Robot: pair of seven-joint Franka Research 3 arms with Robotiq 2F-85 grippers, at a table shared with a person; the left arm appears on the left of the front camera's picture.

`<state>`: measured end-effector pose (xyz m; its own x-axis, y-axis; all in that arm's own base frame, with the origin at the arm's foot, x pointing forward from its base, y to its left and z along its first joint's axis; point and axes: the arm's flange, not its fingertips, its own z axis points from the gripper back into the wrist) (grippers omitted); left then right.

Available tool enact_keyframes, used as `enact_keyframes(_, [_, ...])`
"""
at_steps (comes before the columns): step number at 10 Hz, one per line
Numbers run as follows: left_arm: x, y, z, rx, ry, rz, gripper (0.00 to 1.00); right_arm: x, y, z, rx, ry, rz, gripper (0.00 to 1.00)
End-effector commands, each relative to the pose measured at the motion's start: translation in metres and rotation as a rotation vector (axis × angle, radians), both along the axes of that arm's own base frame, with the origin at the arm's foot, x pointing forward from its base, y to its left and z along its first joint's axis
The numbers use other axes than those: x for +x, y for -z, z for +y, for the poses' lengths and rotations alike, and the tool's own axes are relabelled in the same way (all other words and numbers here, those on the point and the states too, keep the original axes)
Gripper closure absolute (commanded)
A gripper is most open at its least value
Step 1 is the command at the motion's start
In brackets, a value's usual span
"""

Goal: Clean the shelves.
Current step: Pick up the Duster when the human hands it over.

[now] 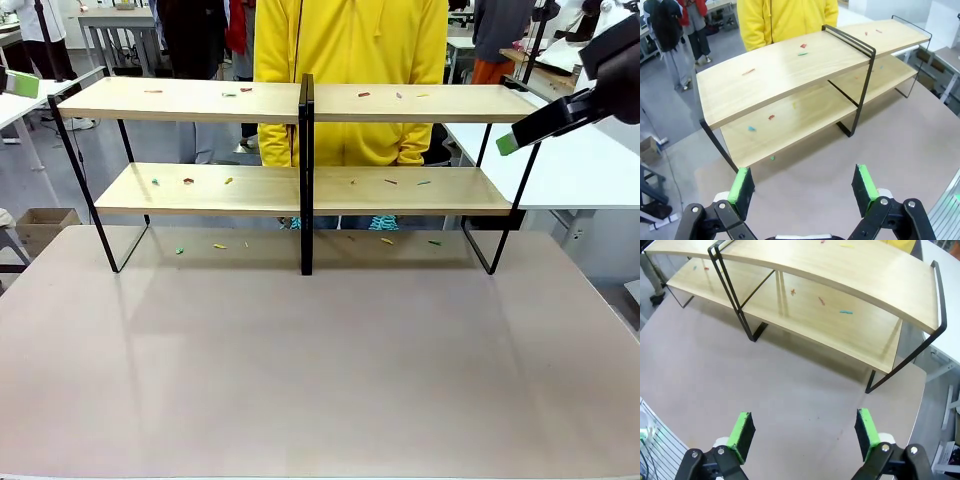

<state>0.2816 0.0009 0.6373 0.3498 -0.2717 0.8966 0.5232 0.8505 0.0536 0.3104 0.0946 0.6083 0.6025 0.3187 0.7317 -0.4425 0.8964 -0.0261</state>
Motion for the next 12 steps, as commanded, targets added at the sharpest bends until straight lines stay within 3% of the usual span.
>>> enact_keyframes(1, [-0.043, 0.092, -0.019, 0.0, -0.046, 0.008, 0.0, 0.004, 0.002, 0.005, 0.008, 0.04, 0.02, 0.0])
enact_keyframes(3, [-0.037, 0.095, -0.032, 0.013, -0.108, 0.034, 0.0, 0.013, 0.005, 0.002, 0.027, 0.046, 0.032, 0.0])
enact_keyframes(7, [-0.032, 0.089, -0.063, 0.066, -0.275, 0.008, 0.0, 0.029, 0.014, -0.004, 0.027, 0.044, 0.049, 0.0])
enact_keyframes(12, [-0.032, 0.086, -0.095, 0.117, -0.226, -0.007, 0.0, 0.029, 0.019, -0.011, 0.032, 0.027, 0.047, 0.0])
